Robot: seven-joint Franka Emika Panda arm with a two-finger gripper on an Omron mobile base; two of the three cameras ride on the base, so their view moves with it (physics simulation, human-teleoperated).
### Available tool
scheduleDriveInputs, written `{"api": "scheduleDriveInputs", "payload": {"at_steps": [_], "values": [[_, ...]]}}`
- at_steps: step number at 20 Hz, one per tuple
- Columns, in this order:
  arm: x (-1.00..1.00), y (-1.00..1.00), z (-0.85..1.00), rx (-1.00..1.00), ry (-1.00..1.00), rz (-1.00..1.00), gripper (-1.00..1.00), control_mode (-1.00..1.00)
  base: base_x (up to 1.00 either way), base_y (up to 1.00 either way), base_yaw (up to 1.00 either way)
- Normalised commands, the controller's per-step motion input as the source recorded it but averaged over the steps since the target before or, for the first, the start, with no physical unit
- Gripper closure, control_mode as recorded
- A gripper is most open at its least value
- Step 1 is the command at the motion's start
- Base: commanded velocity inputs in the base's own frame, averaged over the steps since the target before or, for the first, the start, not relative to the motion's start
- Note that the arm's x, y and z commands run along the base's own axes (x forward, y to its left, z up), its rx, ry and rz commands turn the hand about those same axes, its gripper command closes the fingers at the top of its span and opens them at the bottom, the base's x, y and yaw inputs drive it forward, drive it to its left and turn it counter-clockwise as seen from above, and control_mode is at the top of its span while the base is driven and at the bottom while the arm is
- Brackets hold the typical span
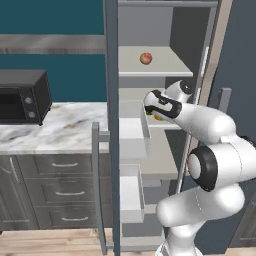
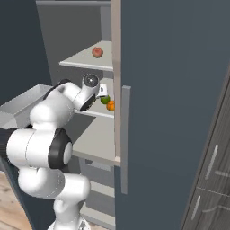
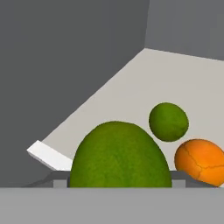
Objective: Take the peach and lime from the highest rack and move them to the second highest rack where the lime and orange are located, to maximize freezer space. Close the freezer door after rearranging.
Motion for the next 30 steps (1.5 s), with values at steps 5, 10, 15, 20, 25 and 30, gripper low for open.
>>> {"api": "scheduleDriveInputs", "payload": {"at_steps": [5,10,15,20,25,30], "values": [[0.63,-0.03,-0.05,0.08,0.00,0.00,1.00,-1.00,0.00,0.00,0.00],[0.66,0.00,-0.10,0.03,0.00,0.00,1.00,-1.00,0.00,0.00,0.00],[0.67,0.03,-0.01,0.02,0.00,0.00,-1.00,-1.00,0.00,0.00,0.00],[0.45,0.18,-0.05,0.00,0.00,0.00,-1.00,-1.00,0.00,0.00,0.00],[0.02,0.09,0.00,0.00,0.00,0.00,-1.00,-1.00,0.00,0.00,0.00],[-0.02,0.13,0.01,0.00,-0.05,0.00,-1.00,-1.00,0.00,0.00,0.00]]}}
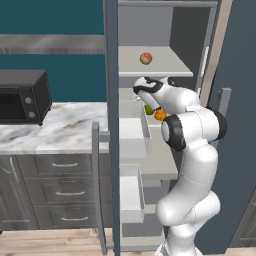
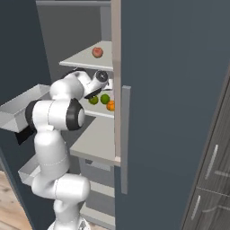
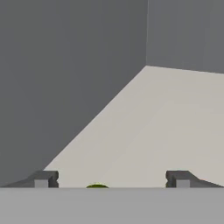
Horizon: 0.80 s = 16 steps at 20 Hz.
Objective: Take the peach and lime from the highest rack and move them to the second highest rack where the lime and orange are located, to maximize freezer space. Close the freezer door after rearranging.
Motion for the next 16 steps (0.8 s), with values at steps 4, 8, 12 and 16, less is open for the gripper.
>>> {"api": "scheduleDriveInputs", "payload": {"at_steps": [4,8,12,16], "values": [[-0.48,0.00,0.18,0.00,-0.03,0.00,-1.00,-1.00,0.00,0.00,0.00],[-0.68,-0.04,0.23,0.00,0.00,0.00,-1.00,-1.00,0.00,0.00,0.00],[-0.83,-0.23,0.32,-0.02,0.08,0.00,-1.00,-1.00,0.00,0.00,0.00],[-0.91,-0.32,0.70,-0.01,0.17,0.00,-1.00,-1.00,0.00,0.00,0.00]]}}
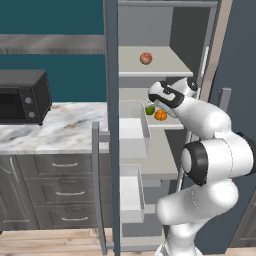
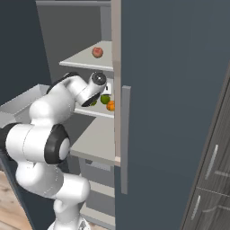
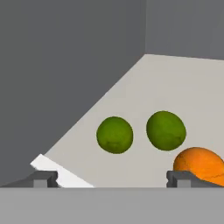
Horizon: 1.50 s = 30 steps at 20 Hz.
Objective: Take the peach and lime from the highest rack and move them to the second highest rack where the lime and orange are located, to maximize freezer space. Close the freezer door after rearranging.
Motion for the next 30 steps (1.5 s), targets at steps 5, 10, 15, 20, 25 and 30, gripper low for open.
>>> {"api": "scheduleDriveInputs", "payload": {"at_steps": [5,10,15,20,25,30], "values": [[-0.72,-0.01,0.99,-0.03,0.18,-0.05,-1.00,-1.00,0.00,0.00,0.00],[-0.71,-0.02,0.83,-0.03,0.12,-0.12,-1.00,-1.00,0.00,0.00,0.00],[-0.26,0.00,0.36,-0.01,0.14,-0.12,-1.00,-1.00,0.00,0.00,0.00],[0.00,0.00,0.04,-0.01,0.01,0.00,-1.00,-1.00,0.00,0.00,0.00],[0.03,0.00,0.51,-0.01,0.00,0.00,-1.00,-1.00,0.00,0.00,0.00],[0.30,0.00,0.42,-0.03,-0.03,0.00,-1.00,-1.00,0.00,0.00,0.00]]}}
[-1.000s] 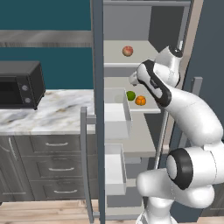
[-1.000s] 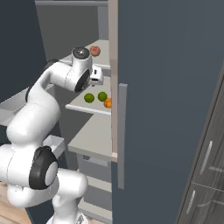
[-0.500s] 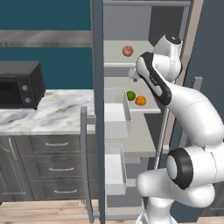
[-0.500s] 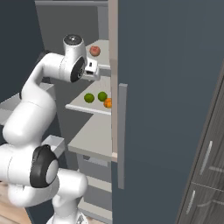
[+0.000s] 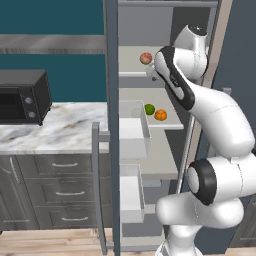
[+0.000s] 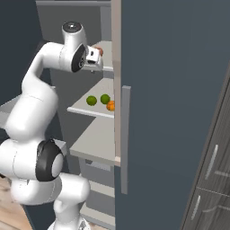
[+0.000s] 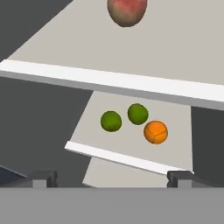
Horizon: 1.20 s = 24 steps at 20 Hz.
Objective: Take the peach and lime from the highest rack and move them to the second highest rack where the lime and orange are located, to maximize freezer space. Close the freezer door after rearranging.
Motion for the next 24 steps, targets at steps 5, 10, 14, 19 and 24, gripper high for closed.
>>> {"api": "scheduleDriveInputs", "payload": {"at_steps": [5,10,14,19,24], "values": [[0.40,0.00,0.14,-0.01,-0.20,0.00,-1.00,-1.00,0.00,0.00,0.00],[0.32,0.04,0.00,0.00,-0.24,0.00,-1.00,-1.00,0.00,0.00,0.00],[0.35,0.05,0.05,0.00,-0.02,0.00,-1.00,-1.00,0.00,0.00,0.00],[0.46,0.02,0.10,0.00,0.15,0.00,-1.00,-1.00,0.00,0.00,0.00],[0.40,0.00,0.04,0.00,0.09,0.00,-1.00,-1.00,0.00,0.00,0.00]]}}
